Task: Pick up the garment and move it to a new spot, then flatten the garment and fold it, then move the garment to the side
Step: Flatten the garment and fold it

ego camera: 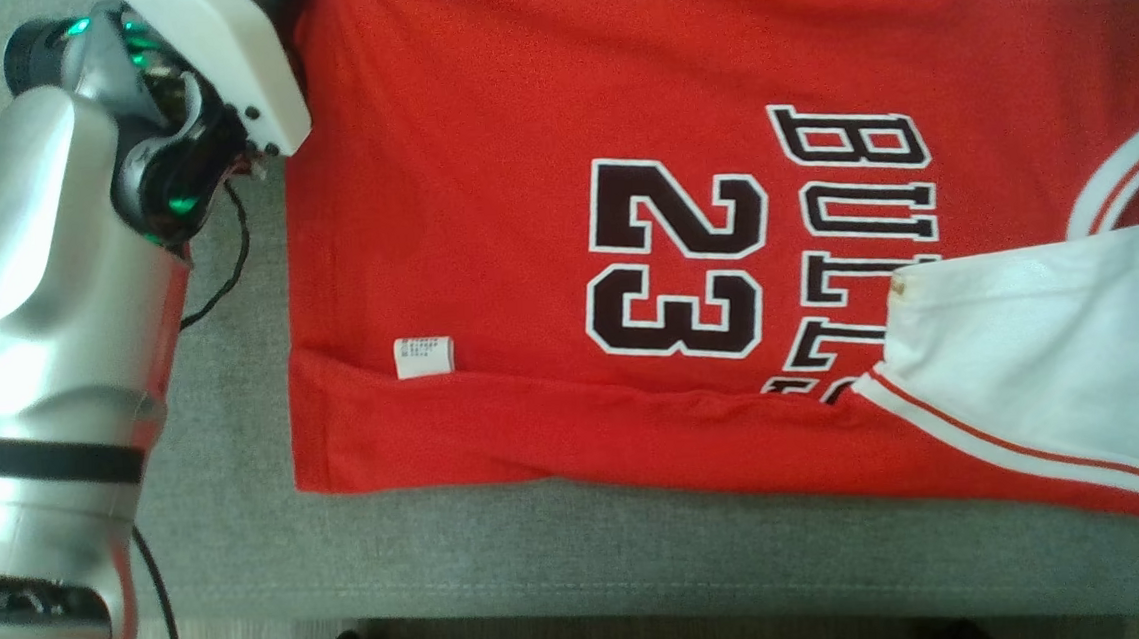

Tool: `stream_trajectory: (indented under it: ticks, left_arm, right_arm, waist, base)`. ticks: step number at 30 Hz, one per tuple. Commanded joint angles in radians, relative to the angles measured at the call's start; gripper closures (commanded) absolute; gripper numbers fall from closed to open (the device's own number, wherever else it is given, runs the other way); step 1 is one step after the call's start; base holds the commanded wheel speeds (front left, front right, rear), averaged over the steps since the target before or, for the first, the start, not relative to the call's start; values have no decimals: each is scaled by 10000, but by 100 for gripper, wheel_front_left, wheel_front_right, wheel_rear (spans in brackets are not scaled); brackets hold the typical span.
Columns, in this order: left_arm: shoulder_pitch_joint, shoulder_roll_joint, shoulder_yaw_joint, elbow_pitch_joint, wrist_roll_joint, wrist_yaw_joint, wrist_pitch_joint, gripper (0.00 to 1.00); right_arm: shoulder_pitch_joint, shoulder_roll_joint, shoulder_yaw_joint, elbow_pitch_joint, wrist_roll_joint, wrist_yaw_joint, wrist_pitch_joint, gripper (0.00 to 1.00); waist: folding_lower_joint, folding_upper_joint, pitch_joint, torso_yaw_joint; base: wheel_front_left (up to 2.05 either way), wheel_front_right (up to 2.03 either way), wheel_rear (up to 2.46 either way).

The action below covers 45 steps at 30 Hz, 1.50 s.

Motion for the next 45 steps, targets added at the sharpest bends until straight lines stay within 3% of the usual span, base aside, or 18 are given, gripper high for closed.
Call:
stream_trajectory:
  ticks: [1, 8, 9, 10, 11, 16, 21, 29, 36, 45]
  left_arm:
    - [-429, 376, 139, -92, -107, 17, -117, 100]
    - [-763, 400, -334, 191, -417, 16, -393, 100]
    - [-794, 421, -381, 235, -468, 16, -429, 100]
    - [-822, 442, -424, 276, -522, 16, -468, 100]
    - [-849, 460, -462, 311, -578, 16, -514, 100]
    - [-890, 555, -564, 423, -767, 16, -778, 100]
    - [-650, 830, -680, 405, -1024, 16, -1098, 100]
    - [81, 1437, -717, -68, -1123, 37, -1217, 100]
    - [1258, 1951, -647, -1214, -1535, 79, -1063, 100]
    - [3586, 2945, -252, -3295, -1743, 900, -1383, 100]
  right_arm:
    - [-463, -127, 152, 85, -149, 39, 218, 0]
    - [-1223, -127, 636, 1124, -165, 39, 639, 0]
    - [-1274, -116, 703, 1218, -117, 39, 715, 24]
    - [-1306, -113, 763, 1300, -69, 39, 797, 83]
    - [-1335, -138, 840, 1341, -57, 39, 838, 100]
    - [-1296, -274, 1029, 1054, 117, 39, 385, 100]
    - [-588, -570, 1113, -15, 572, 39, -548, 100]
    - [1499, -1030, 576, -2421, 1193, 39, -902, 100]
    - [4009, -913, -148, -4696, 1188, 39, -649, 100]
    - [7679, 614, -1230, -7078, 735, 39, -576, 100]
  waist:
    - [-1, 0, 108, 127]
    - [-1, 0, 233, 253]
    - [-1, 0, 238, 244]
    - [-1, 0, 237, 233]
    - [-1, 0, 238, 224]
    - [-1, 0, 153, 169]
    - [-1, 0, -224, -4]
    - [-1, 0, -995, -275]
    - [-1, 0, -1611, -499]
    - [-1, 0, -2021, -934]
  base:
    - [0, 0, 0]
    - [0, 0, 0]
    - [0, 0, 0]
    - [0, 0, 0]
    - [0, 0, 0]
    - [0, 0, 0]
    - [0, 0, 0]
    - [0, 0, 0]
    - [0, 0, 0]
    - [0, 0, 0]
